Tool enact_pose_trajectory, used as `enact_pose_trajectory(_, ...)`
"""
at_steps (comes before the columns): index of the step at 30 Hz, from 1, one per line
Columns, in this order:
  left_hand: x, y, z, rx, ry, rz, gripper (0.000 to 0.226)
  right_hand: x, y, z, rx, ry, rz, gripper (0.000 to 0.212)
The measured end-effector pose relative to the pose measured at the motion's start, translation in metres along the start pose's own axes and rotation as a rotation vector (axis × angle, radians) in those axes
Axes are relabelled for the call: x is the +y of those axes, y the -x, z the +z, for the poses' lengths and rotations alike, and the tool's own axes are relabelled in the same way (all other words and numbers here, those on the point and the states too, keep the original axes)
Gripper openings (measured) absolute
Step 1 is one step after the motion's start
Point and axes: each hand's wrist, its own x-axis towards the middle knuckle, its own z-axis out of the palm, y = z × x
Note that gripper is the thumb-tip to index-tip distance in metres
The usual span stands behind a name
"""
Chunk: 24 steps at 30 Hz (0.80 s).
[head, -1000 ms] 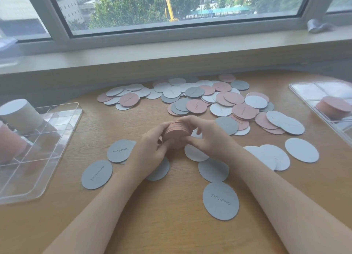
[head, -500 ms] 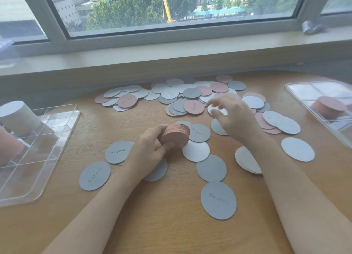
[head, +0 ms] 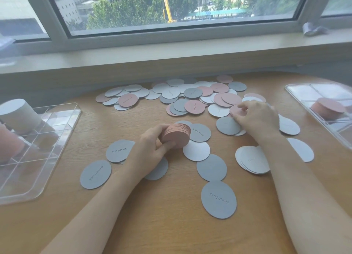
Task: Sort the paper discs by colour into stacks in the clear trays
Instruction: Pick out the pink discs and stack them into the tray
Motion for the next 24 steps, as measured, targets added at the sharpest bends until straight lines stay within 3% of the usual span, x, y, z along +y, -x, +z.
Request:
enact_pose_trajectory(8,-0.001,0.0,-0.001,-0.006,0.039,-0.011,0.032,-0.006,0.004,-0.007,0.274,-0.184,0.089,0.024)
enact_pose_trajectory(11,-0.002,-0.001,0.0,-0.017,0.059,-0.01,0.032,-0.019,0.011,-0.009,0.33,-0.438,-0.01,0.021)
enact_pose_trajectory(17,-0.003,-0.001,0.002,-0.009,0.073,-0.001,0.037,-0.074,0.048,-0.012,-0.159,-1.031,-0.192,0.015)
enact_pose_trajectory(20,-0.004,-0.001,0.003,0.004,0.071,-0.011,0.048,-0.084,0.058,-0.006,-0.35,-1.105,-0.27,0.018)
enact_pose_trajectory(24,-0.005,-0.002,0.003,0.015,0.039,0.022,0.053,-0.084,0.057,0.0,-0.421,-1.001,-0.337,0.024)
